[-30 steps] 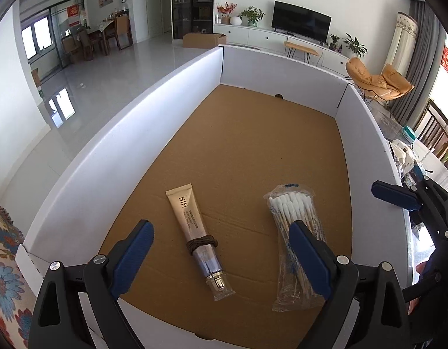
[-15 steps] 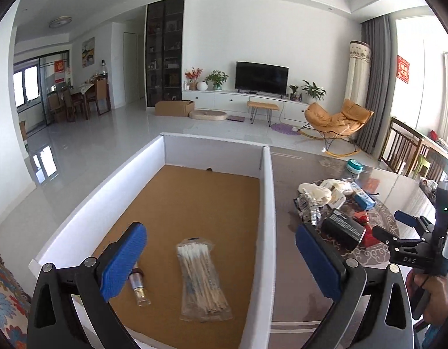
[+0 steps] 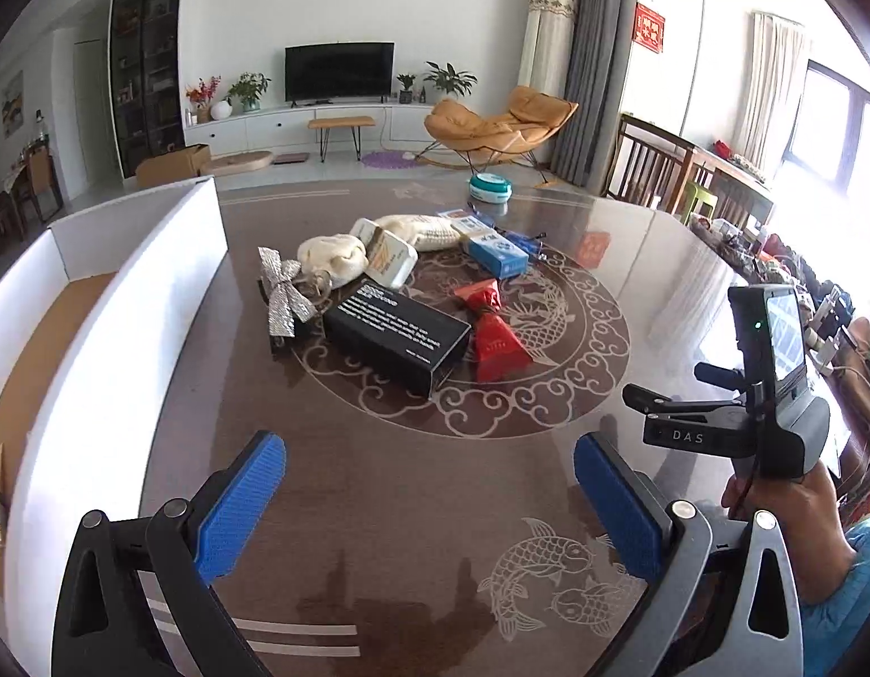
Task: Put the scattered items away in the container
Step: 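Move both grippers back over the table toward the remaining items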
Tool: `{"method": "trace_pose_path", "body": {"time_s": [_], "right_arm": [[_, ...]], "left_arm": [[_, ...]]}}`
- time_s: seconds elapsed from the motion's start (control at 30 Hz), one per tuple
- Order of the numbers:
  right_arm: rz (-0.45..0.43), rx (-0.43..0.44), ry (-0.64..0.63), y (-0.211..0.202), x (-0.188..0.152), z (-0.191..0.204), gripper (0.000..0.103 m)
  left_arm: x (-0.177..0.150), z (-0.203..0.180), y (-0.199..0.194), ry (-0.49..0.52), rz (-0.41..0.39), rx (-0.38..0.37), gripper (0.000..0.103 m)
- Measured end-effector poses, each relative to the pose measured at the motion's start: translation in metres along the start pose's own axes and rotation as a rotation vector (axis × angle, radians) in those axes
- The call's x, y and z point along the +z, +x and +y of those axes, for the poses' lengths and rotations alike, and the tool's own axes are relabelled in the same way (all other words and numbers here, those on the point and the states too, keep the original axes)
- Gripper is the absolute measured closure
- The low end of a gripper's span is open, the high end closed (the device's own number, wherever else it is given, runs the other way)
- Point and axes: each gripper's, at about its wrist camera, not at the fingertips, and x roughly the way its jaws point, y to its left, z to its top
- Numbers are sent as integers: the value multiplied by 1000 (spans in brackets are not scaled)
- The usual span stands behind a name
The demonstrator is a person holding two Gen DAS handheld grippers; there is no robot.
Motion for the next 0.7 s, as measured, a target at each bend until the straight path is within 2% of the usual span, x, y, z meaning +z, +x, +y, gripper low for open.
{"method": "trace_pose_path", "body": {"time_s": [0.1, 0.27, 0.53, 0.7], "right_arm": [[24, 14, -14, 8, -5, 3, 0], [39, 40, 23, 8, -6, -5, 0], [40, 42, 23, 5, -7, -4, 0], [40, 42, 23, 4, -8, -4, 0]], "left_arm": [[-12, -6, 39, 9, 74, 13, 0], [-22, -8, 72, 9, 119, 37, 0], [-28, -4, 87, -40, 139, 42, 0], [-29, -1, 83, -61, 130, 43, 0]]}}
